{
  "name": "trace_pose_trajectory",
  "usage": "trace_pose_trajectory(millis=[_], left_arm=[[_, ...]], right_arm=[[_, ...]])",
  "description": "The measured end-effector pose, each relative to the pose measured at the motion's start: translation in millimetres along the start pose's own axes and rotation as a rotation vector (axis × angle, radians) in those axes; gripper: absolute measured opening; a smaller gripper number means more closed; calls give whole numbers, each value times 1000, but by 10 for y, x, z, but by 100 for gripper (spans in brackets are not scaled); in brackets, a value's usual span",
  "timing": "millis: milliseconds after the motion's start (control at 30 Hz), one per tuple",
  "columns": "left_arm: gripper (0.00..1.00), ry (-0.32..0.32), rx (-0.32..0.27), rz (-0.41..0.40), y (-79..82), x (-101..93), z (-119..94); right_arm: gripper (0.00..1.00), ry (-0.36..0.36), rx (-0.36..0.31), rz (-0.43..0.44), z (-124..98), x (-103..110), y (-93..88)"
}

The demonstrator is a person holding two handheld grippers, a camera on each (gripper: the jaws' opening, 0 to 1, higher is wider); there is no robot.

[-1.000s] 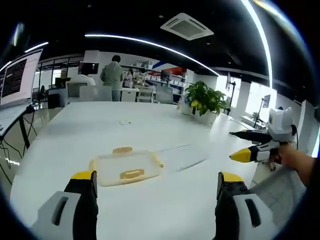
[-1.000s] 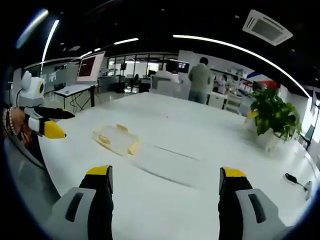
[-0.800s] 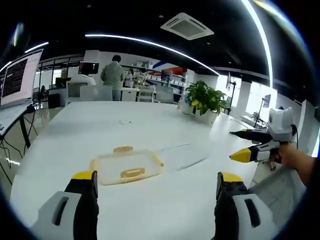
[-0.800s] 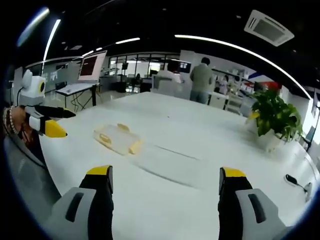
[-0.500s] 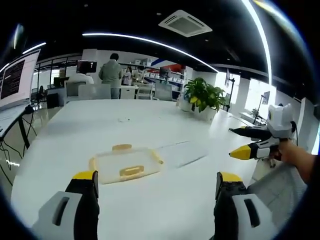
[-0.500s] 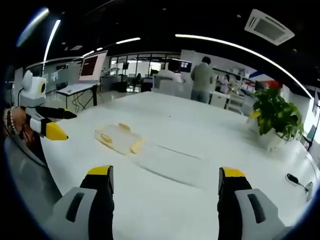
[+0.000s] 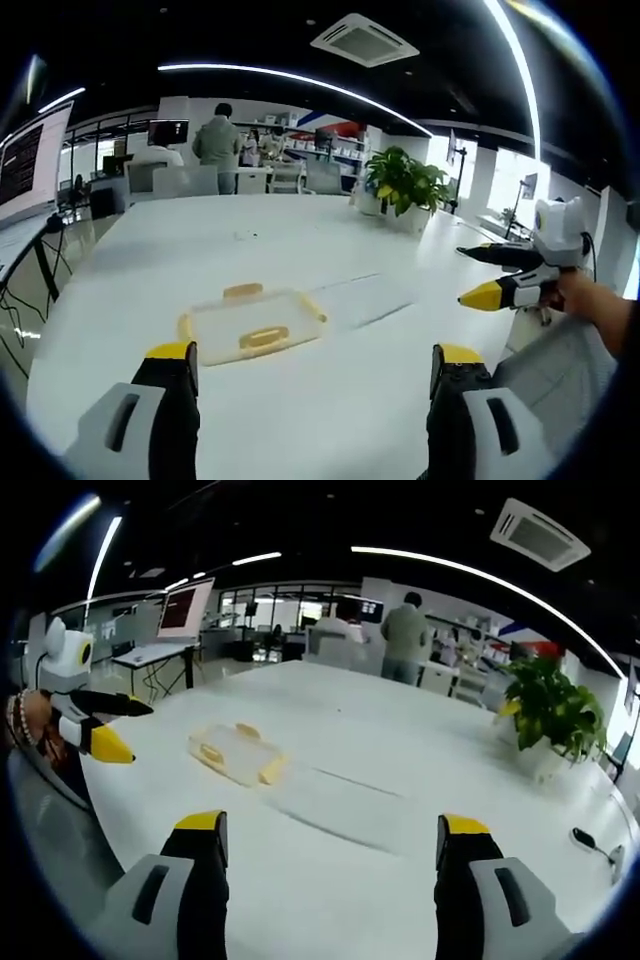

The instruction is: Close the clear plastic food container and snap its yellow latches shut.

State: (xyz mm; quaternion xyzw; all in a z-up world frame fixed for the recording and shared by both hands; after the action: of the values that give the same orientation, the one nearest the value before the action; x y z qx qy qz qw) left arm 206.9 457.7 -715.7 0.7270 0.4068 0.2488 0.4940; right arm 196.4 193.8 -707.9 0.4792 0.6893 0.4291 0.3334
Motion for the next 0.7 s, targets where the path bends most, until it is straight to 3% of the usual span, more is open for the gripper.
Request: trace_pose_trajectory(millis=[700], left_arm=[[94, 9, 1, -18, -10, 28, -19]], right_arm=[[84, 1, -5, 8, -10, -4, 7]])
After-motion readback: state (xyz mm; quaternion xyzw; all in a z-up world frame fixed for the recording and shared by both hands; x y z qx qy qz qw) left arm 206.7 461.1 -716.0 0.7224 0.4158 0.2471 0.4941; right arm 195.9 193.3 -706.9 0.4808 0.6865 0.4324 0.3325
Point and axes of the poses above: the point that each gripper's makers call its tool centre point, and the gripper's own axes: z roughly forward along the fingers, x roughly to its left, y roughly out of its top, the point moved 5 cm from there along -z, roughly backward along the fingers, and after that the axes turned 5 degrees about z, right-handed, at the moved point
